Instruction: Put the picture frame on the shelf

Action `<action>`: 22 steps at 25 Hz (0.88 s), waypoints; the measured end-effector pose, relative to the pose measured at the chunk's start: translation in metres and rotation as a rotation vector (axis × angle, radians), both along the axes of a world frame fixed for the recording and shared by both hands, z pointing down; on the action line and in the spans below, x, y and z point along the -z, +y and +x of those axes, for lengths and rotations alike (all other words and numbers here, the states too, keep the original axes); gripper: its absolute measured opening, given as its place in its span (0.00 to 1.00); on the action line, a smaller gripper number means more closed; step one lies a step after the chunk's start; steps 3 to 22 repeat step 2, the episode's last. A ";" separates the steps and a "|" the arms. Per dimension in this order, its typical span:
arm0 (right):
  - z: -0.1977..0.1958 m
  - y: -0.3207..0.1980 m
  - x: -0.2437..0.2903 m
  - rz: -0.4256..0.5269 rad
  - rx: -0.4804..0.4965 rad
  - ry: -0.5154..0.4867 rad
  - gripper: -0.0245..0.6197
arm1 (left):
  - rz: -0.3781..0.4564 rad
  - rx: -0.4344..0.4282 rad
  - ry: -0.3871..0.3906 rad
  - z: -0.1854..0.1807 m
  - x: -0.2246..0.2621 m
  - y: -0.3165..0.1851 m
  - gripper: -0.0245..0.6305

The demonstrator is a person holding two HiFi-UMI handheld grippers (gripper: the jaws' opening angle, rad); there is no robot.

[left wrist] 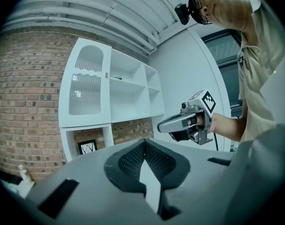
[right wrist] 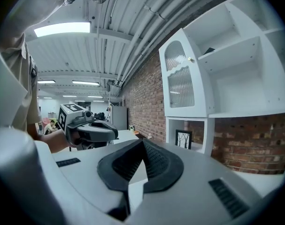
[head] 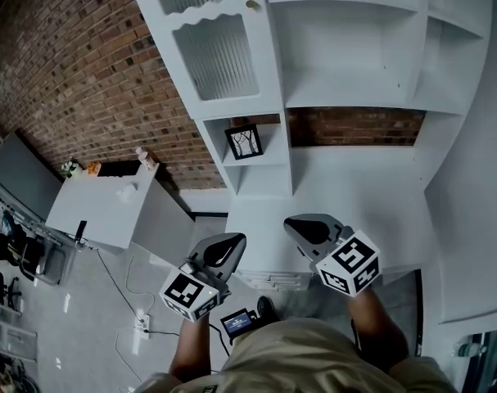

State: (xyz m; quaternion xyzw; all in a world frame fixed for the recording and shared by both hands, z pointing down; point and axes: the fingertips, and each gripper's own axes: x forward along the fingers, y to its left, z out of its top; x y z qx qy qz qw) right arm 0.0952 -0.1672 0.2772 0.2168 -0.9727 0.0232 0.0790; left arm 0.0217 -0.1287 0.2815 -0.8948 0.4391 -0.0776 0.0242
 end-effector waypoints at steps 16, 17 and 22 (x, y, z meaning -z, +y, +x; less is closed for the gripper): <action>0.001 0.000 0.000 0.003 -0.004 0.004 0.04 | 0.000 0.006 0.001 -0.001 0.000 0.003 0.05; 0.001 0.000 0.000 0.003 -0.004 0.004 0.04 | 0.000 0.006 0.001 -0.001 0.000 0.003 0.05; 0.001 0.000 0.000 0.003 -0.004 0.004 0.04 | 0.000 0.006 0.001 -0.001 0.000 0.003 0.05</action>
